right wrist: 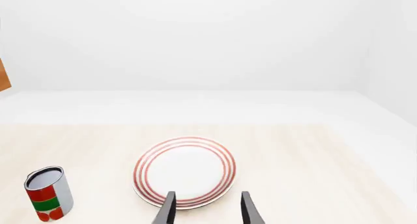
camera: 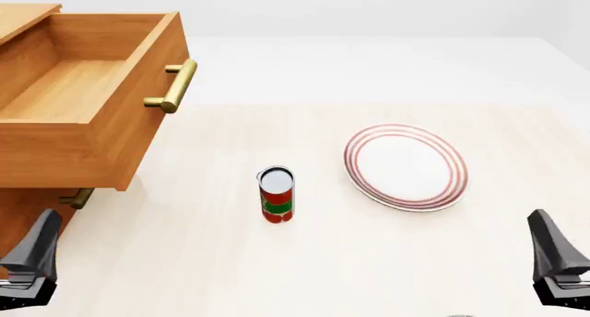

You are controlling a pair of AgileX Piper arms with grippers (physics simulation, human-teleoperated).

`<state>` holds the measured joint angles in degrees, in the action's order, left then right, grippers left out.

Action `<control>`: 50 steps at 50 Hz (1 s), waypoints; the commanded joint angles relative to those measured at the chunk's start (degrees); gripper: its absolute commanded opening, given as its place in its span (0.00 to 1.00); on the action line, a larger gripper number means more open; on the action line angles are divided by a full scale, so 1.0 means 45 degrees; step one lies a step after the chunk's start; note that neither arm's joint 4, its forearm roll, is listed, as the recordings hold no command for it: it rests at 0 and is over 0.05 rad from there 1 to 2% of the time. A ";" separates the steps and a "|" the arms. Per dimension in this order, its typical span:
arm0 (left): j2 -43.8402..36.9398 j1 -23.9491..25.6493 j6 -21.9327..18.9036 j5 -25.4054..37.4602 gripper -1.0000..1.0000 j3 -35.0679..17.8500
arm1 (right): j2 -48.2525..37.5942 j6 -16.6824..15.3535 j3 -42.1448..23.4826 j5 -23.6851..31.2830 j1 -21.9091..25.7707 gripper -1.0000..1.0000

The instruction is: Put the bowl in the top drawer of the cabinet.

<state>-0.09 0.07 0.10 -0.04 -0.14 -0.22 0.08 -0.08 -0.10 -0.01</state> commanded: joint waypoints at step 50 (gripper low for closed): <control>-0.0084 0.3922 -0.0579 0.3635 1.00 -0.3528 | 0.0017 0.0016 -0.0053 0.0084 0.0002 1.00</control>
<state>-0.09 10.92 -0.01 11.84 -12.31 -0.12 0.15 -0.22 0.20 0.00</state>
